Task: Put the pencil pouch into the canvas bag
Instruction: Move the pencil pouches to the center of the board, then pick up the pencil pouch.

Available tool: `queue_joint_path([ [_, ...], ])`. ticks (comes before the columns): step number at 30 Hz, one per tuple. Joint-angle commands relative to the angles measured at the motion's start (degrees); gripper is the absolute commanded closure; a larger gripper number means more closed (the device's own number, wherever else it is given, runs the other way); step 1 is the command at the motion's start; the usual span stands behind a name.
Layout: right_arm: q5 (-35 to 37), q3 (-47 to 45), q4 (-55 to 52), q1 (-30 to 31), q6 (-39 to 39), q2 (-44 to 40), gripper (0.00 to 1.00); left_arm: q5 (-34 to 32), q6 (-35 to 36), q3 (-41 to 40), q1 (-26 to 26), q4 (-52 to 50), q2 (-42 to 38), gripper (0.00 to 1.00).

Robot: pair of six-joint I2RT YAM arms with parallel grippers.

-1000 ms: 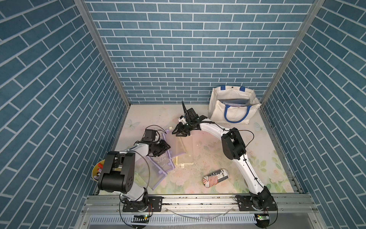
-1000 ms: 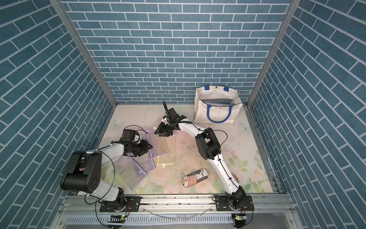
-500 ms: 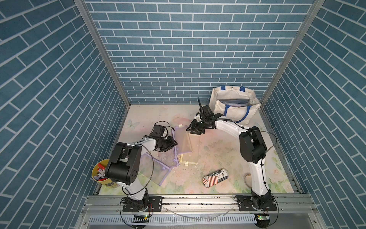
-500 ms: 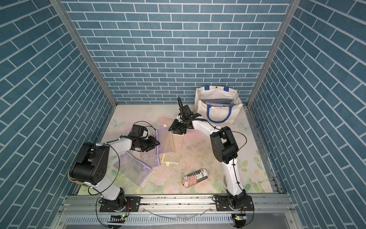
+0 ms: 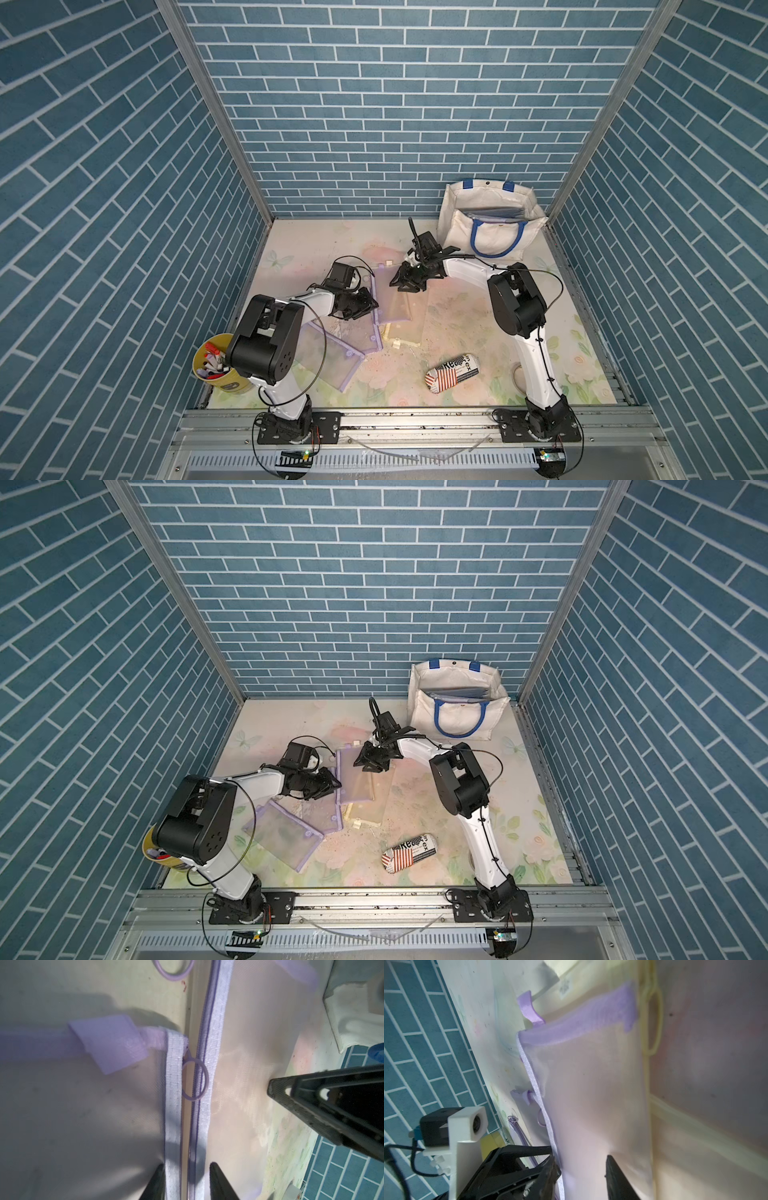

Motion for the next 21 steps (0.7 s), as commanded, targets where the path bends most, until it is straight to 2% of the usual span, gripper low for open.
queue_joint_path([
  [1,2.3,0.4,-3.3,-0.1,-2.7,-2.6,0.61,-0.4,-0.3,0.7,-0.6,-0.4,1.5,0.66],
  [10,6.9,-7.7,-2.2,-1.3,-2.8,-10.5,0.61,-0.5,-0.2,0.7,-0.6,-0.3,1.9,0.72],
  [21,3.6,-6.6,0.5,-1.9,-1.2,-6.0,0.62,-0.1,-0.2,1.0,-0.8,-0.3,2.5,0.73],
])
